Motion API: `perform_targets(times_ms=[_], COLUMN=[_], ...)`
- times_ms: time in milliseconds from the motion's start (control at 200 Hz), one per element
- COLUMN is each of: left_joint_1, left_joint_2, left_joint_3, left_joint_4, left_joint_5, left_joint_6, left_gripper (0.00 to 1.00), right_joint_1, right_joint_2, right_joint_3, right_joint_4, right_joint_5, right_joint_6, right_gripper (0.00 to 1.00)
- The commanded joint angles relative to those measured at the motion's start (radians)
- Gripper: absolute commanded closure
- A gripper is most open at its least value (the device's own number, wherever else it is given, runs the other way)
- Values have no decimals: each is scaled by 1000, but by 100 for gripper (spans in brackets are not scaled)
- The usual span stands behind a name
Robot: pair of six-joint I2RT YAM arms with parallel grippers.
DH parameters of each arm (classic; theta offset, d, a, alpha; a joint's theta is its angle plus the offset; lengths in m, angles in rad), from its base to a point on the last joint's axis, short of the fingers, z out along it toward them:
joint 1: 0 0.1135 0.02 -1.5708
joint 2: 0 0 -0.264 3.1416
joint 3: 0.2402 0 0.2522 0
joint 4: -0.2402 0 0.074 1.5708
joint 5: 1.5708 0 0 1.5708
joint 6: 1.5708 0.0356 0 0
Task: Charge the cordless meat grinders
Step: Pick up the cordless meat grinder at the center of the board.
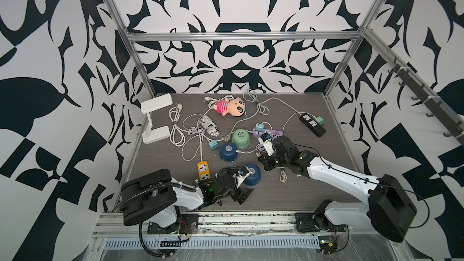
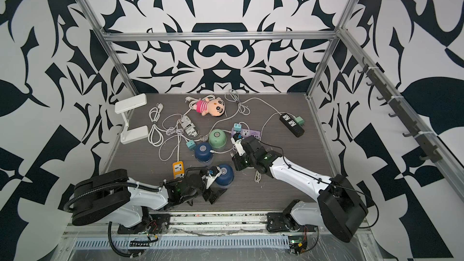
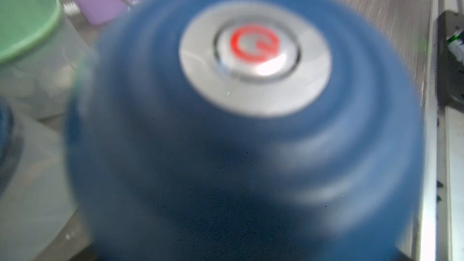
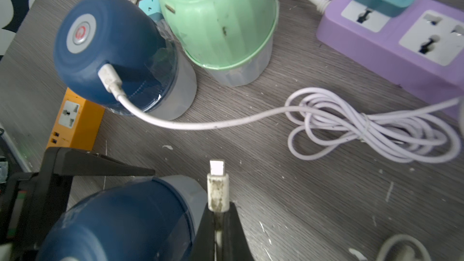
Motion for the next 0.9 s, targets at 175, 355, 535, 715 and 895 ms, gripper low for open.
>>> perform_targets(times_ms=[175,355,535,715,895], left_joint_1=[-2,-2,-3,-3,1], left_joint_2=[106,187,248,279,314], left_joint_3=[0,14,25,36,49], left_joint_4=[235,318,407,453,484], left_joint_5=[-36,-34,-53,-84,-96], left_joint_6=[50,62,59,58,48], left_gripper=[1,1,1,1,1], right_joint_1=[12,23,31,40,55], right_joint_2=[32,42,36,27,11], right_joint_3=[-20,-37,-52,-67,-79], right_joint_4=[85,91,93,85,81], right_joint_5=[-33,-34,-27,-25,-24], right_joint_6=[33,42,49,52,60], right_gripper=[100,100,100,100,100])
